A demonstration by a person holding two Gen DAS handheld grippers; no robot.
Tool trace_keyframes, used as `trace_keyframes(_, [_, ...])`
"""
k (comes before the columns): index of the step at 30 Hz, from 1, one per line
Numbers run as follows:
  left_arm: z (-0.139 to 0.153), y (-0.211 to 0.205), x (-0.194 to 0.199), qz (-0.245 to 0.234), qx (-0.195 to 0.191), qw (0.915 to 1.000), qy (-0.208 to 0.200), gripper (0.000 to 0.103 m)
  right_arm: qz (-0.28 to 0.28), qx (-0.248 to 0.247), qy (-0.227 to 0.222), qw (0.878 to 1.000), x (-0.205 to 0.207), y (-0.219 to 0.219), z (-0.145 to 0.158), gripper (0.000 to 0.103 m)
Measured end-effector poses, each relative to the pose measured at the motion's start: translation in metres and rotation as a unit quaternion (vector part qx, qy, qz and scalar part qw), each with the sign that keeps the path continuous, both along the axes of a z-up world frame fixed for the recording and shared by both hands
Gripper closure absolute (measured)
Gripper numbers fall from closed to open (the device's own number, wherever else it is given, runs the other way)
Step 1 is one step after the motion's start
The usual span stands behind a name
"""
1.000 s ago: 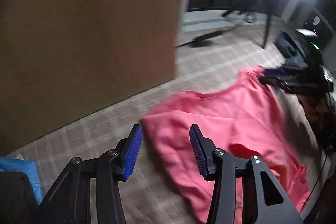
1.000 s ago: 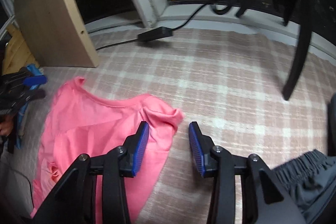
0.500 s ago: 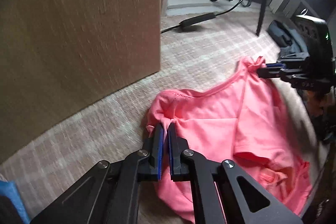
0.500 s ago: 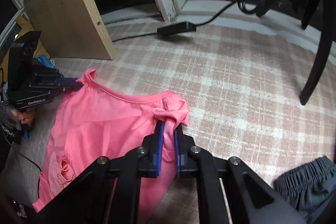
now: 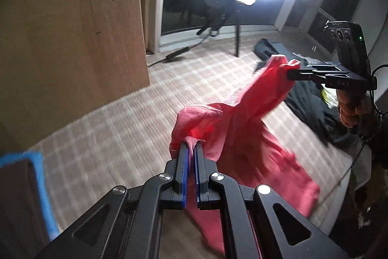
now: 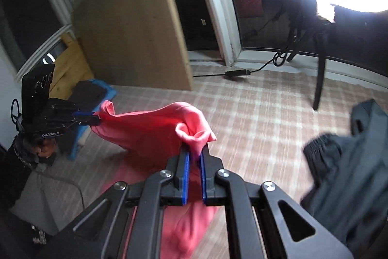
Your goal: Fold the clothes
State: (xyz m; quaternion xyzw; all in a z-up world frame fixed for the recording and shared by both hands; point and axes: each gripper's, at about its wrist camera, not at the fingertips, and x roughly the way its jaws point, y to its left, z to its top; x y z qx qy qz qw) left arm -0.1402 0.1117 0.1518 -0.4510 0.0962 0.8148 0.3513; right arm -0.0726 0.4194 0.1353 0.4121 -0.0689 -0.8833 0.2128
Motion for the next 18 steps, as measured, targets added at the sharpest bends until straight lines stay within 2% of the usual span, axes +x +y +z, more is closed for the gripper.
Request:
trace_keyframes(3, [-0.004, -0.007, 0.042, 0.000, 0.000, 1.0000, 0.000, 0.099, -0.005, 0.010, 0.002, 1.000, 0.050, -0.005, -0.005, 0.095])
trace_keyframes(7, [-0.030, -0.014, 0.089, -0.005, -0.001, 0.9995, -0.030, 0.099, -0.010, 0.020, -0.012, 1.000, 0.111, -0.015, -0.027, 0.096])
trace_keyframes(10, [-0.051, -0.017, 0.116, -0.003, 0.004, 0.9981, -0.062, 0.099, -0.015, 0.035, -0.035, 0.999, 0.142, -0.024, -0.056, 0.097])
trace_keyframes(14, [-0.075, -0.010, 0.148, -0.022, -0.013, 0.9966, -0.078, 0.097, 0.001, 0.052, -0.065, 0.997, 0.170, -0.032, -0.084, 0.096])
trace_keyframes(16, [-0.083, -0.007, 0.167, -0.040, -0.037, 0.9950, -0.083, 0.095, 0.018, 0.097, -0.096, 0.990, 0.182, -0.039, -0.099, 0.094])
trace_keyframes(18, [-0.085, -0.011, 0.187, -0.053, -0.058, 0.9936, -0.081, 0.088, 0.026, 0.132, -0.113, 0.984, 0.199, -0.038, -0.102, 0.091])
